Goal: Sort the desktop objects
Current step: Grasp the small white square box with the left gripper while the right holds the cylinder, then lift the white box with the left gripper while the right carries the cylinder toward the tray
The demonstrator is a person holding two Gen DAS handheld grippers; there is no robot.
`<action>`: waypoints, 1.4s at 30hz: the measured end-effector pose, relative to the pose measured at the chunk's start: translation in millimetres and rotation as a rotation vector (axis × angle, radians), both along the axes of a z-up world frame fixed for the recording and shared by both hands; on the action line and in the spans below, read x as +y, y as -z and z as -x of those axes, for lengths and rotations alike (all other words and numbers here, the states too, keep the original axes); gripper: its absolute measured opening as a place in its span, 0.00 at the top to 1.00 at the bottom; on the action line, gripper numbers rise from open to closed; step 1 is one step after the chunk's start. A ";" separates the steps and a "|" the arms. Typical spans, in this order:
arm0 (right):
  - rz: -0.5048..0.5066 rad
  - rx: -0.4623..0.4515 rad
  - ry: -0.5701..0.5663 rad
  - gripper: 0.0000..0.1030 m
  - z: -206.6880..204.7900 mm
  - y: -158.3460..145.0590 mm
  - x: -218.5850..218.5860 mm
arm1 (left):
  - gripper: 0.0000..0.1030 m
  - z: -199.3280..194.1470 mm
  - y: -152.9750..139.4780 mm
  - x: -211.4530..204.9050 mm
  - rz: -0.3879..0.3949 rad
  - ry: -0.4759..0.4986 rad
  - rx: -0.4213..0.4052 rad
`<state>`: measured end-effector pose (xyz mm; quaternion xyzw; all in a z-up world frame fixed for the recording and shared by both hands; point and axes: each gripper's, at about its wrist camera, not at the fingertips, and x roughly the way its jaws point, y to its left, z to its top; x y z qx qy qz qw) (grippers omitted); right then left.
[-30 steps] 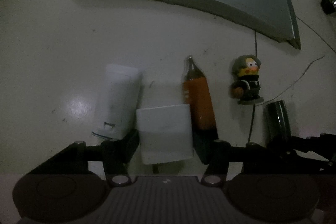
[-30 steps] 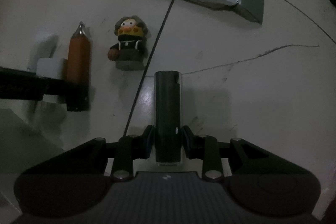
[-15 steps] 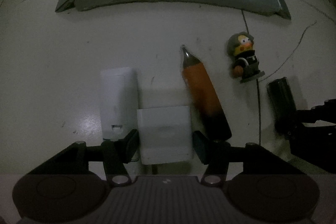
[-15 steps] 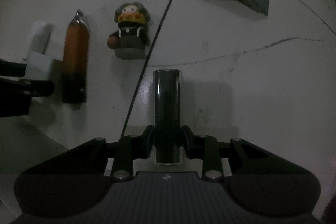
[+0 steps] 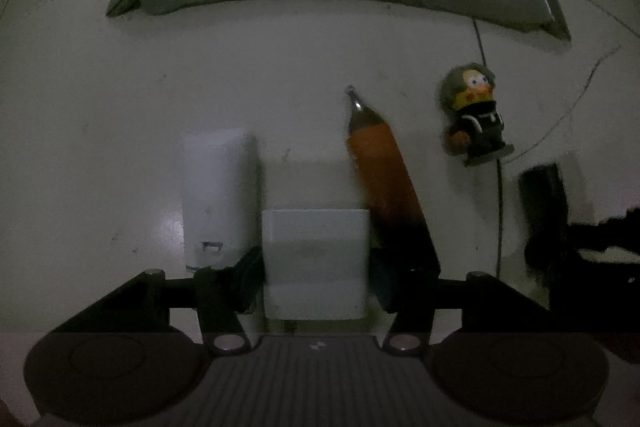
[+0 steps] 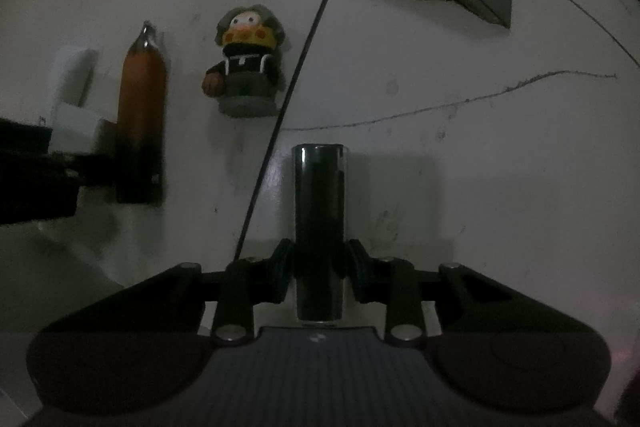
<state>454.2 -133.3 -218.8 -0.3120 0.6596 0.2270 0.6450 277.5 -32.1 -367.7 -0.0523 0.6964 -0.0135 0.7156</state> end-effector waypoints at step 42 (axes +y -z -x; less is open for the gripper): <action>-0.177 -0.068 0.121 0.70 225.8 -128.2 -19.5 | 0.51 145.5 -236.5 21.7 -0.024 -0.083 -0.198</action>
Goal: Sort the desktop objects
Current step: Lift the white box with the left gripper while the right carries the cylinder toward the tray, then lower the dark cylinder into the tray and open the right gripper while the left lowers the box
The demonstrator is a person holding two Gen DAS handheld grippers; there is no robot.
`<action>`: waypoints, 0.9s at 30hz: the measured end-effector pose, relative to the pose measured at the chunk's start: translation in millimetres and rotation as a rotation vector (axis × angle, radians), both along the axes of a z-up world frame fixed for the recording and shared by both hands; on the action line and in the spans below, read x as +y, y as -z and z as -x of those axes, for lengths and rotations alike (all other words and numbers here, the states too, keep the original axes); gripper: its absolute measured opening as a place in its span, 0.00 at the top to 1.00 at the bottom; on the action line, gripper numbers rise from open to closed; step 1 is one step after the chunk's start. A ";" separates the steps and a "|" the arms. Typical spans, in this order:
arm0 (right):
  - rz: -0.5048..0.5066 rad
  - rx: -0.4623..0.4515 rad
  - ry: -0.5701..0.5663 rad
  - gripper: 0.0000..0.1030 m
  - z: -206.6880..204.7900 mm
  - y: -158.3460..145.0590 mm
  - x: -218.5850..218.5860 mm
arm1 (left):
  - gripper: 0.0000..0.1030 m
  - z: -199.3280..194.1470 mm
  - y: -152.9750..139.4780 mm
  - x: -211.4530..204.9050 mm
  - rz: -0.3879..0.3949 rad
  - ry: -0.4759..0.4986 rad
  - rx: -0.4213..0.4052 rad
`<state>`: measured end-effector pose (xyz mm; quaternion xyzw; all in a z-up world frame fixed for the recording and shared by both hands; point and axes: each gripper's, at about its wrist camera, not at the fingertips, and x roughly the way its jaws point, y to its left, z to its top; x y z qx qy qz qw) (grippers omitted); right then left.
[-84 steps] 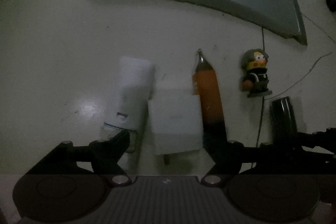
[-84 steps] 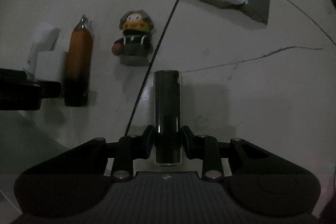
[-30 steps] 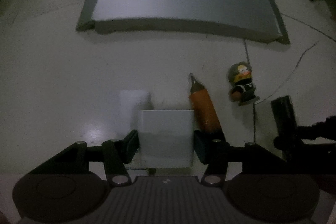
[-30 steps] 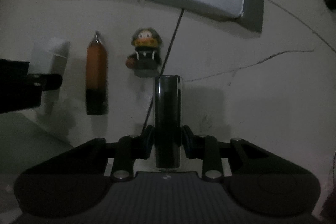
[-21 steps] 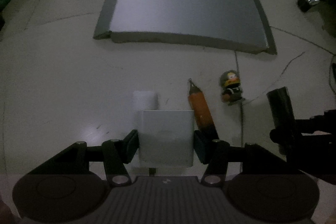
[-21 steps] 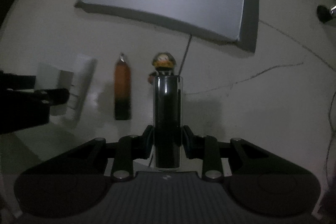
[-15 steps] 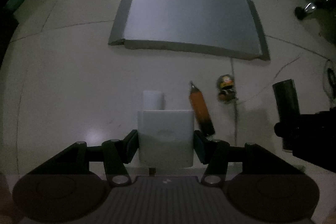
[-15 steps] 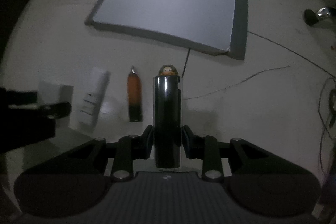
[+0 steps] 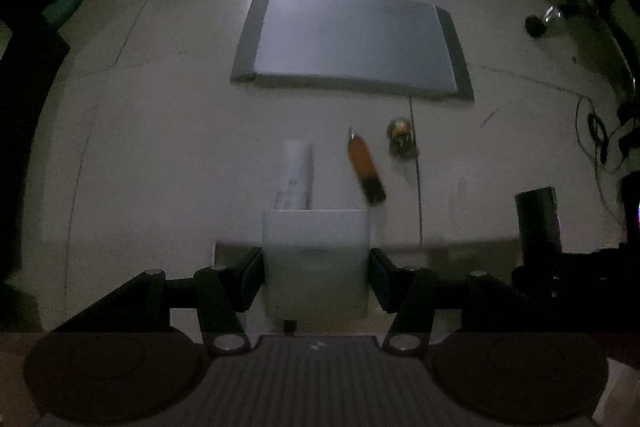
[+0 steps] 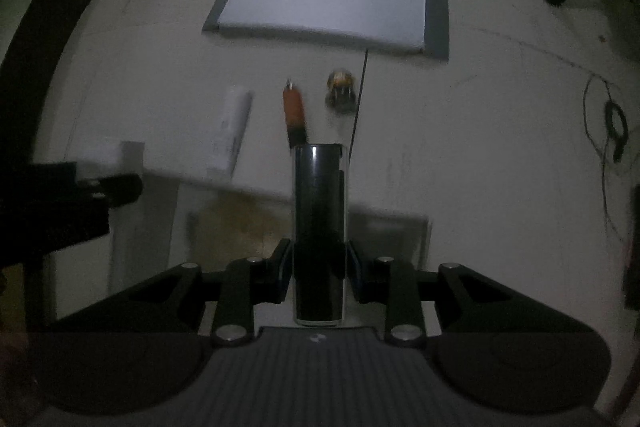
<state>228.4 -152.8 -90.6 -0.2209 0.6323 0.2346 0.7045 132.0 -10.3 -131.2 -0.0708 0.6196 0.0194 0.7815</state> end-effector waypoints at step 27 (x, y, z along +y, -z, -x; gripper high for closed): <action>0.157 0.028 0.146 0.70 38.9 144.2 -31.4 | 0.51 60.3 166.6 1.0 -0.016 -0.056 0.252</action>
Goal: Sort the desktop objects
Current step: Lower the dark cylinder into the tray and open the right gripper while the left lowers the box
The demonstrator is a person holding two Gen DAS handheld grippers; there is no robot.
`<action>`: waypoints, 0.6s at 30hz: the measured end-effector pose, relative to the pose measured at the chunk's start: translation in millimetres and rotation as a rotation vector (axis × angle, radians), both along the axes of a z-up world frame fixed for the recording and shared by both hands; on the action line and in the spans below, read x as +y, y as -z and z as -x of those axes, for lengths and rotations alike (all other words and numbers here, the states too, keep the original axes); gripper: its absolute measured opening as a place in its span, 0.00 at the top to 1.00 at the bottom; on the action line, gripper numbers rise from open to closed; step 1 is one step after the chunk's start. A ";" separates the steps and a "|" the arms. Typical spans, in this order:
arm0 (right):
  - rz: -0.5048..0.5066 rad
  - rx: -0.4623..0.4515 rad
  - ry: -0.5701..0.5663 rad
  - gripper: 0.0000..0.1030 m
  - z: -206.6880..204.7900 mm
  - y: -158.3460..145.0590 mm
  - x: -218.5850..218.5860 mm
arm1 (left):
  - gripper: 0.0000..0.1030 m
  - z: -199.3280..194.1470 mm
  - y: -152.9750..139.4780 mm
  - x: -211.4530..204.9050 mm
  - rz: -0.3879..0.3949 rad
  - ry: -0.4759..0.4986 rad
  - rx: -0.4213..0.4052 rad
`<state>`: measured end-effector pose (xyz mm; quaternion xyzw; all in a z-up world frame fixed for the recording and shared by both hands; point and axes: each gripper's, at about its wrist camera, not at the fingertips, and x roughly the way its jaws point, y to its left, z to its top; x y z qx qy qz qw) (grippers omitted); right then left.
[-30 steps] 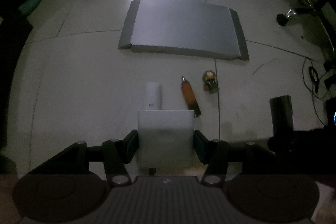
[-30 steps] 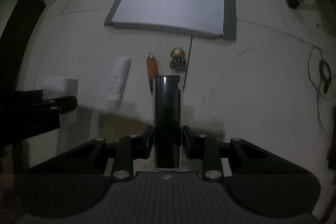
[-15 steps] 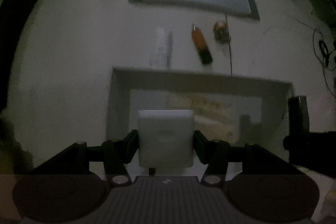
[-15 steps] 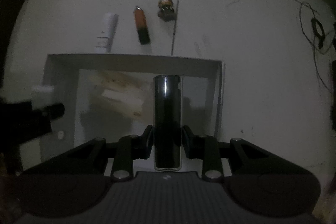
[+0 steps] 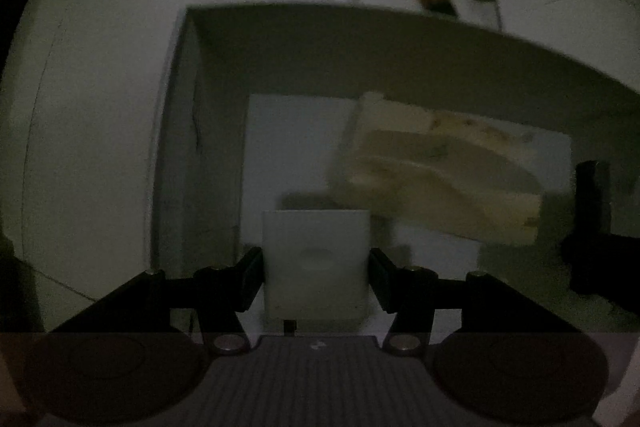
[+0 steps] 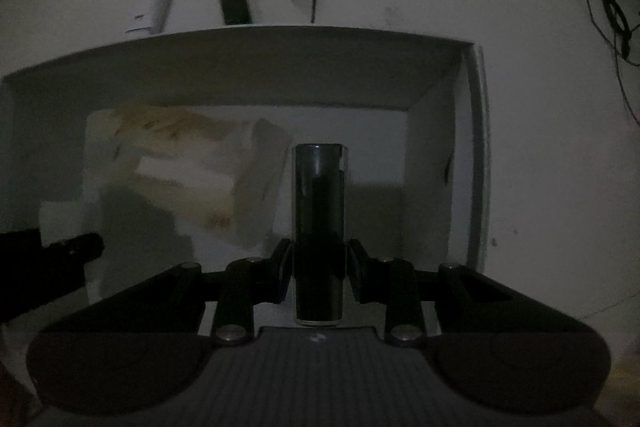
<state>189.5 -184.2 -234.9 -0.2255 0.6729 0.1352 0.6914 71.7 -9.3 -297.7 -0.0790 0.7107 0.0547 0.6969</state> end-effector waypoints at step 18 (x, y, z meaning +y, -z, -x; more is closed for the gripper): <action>0.024 -0.008 0.012 0.69 3.3 60.9 -15.9 | 0.51 -3.0 61.0 -10.1 -0.019 -0.018 0.046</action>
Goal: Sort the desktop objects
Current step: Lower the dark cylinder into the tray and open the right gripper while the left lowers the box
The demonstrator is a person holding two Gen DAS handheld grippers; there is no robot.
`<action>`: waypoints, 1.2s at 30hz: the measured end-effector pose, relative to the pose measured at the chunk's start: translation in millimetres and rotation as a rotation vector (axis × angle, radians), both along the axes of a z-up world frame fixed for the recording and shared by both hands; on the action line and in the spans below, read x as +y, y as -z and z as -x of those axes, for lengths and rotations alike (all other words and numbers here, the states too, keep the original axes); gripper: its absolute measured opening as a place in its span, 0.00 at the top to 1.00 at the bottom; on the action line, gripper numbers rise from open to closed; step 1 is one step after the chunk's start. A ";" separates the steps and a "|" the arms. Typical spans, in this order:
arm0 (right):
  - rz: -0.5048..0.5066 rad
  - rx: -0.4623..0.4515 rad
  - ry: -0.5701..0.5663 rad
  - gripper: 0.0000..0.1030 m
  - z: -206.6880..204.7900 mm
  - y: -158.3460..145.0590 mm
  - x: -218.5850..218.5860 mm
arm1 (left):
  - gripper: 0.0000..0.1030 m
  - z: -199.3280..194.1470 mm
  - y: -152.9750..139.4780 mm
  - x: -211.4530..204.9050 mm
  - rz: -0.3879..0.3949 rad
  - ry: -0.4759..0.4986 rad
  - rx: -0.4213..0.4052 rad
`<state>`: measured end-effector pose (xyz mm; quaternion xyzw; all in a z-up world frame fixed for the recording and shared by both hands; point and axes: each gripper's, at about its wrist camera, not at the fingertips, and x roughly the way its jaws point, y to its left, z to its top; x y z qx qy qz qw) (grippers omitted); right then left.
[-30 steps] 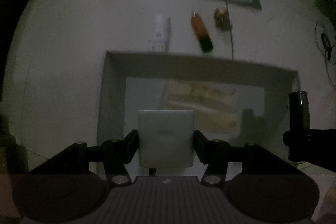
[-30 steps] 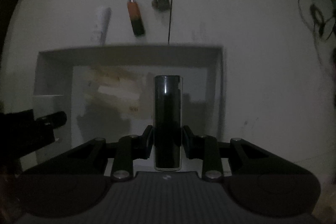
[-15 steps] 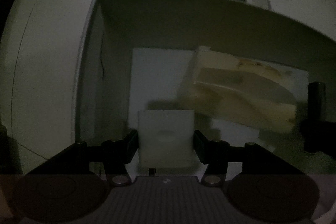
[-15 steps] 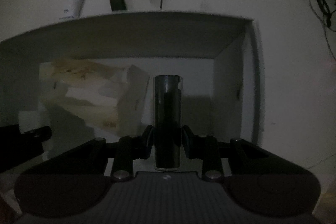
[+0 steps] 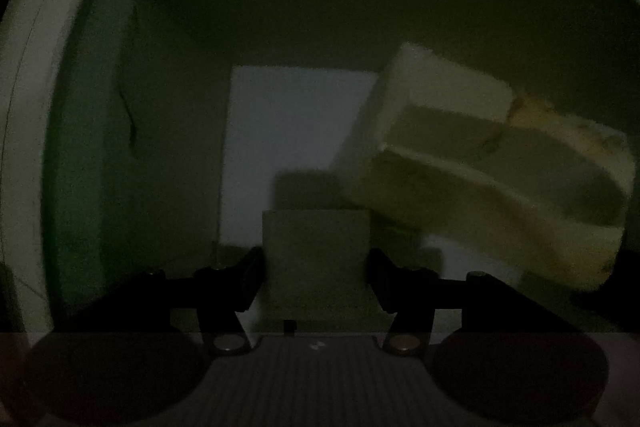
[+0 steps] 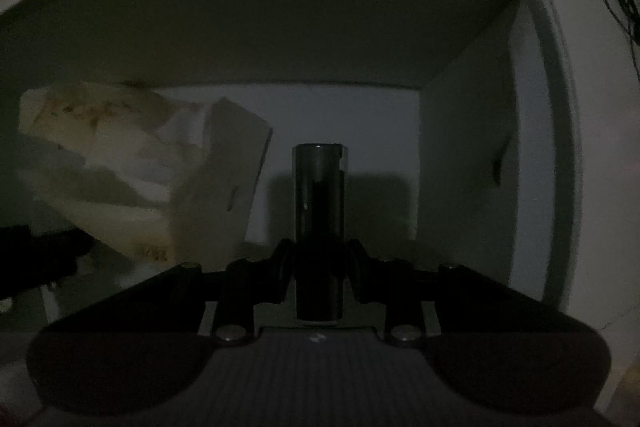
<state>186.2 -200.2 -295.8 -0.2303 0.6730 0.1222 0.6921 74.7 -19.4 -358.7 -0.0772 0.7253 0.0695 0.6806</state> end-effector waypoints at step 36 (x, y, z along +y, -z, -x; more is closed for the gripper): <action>-0.154 -0.076 -0.070 0.62 25.3 -205.4 27.2 | 0.29 32.1 -237.0 42.1 0.057 0.016 -0.194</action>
